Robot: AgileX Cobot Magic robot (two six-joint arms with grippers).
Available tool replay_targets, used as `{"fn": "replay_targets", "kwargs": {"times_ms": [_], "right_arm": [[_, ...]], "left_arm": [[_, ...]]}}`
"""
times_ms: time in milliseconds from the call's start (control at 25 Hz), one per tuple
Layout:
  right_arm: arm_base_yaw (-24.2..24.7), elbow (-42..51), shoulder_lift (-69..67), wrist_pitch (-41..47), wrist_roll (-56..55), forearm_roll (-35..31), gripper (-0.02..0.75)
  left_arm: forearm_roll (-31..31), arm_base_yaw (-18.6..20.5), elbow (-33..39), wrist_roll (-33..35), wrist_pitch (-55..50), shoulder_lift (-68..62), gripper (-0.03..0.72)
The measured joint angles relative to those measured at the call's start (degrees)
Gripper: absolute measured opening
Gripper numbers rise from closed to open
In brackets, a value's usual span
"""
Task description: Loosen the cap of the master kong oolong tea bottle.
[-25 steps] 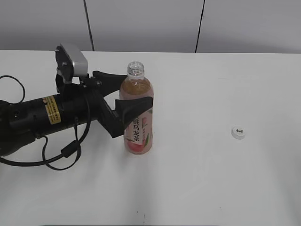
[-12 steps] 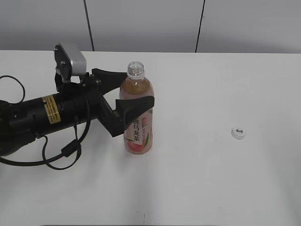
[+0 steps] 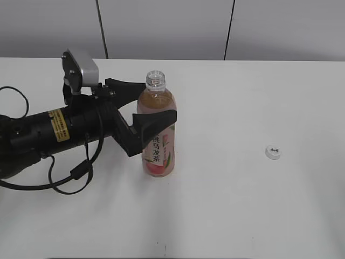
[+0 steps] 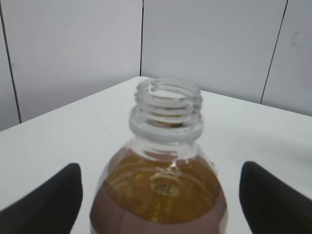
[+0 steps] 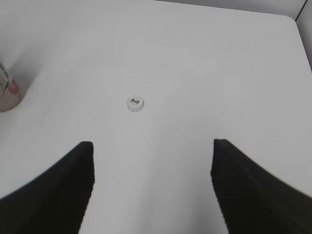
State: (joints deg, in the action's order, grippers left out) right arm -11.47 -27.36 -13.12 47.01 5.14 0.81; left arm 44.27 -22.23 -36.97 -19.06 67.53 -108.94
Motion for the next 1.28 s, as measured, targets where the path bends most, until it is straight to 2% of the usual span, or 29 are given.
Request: {"fn": "replay_targets", "kwargs": {"times_ms": [1280], "right_arm": [[0.0,0.0,0.0,-0.24,0.0,0.0,0.566]], "left_arm": [[-1.43,0.0,0.0,0.0,0.39,4.47,0.594]]}}
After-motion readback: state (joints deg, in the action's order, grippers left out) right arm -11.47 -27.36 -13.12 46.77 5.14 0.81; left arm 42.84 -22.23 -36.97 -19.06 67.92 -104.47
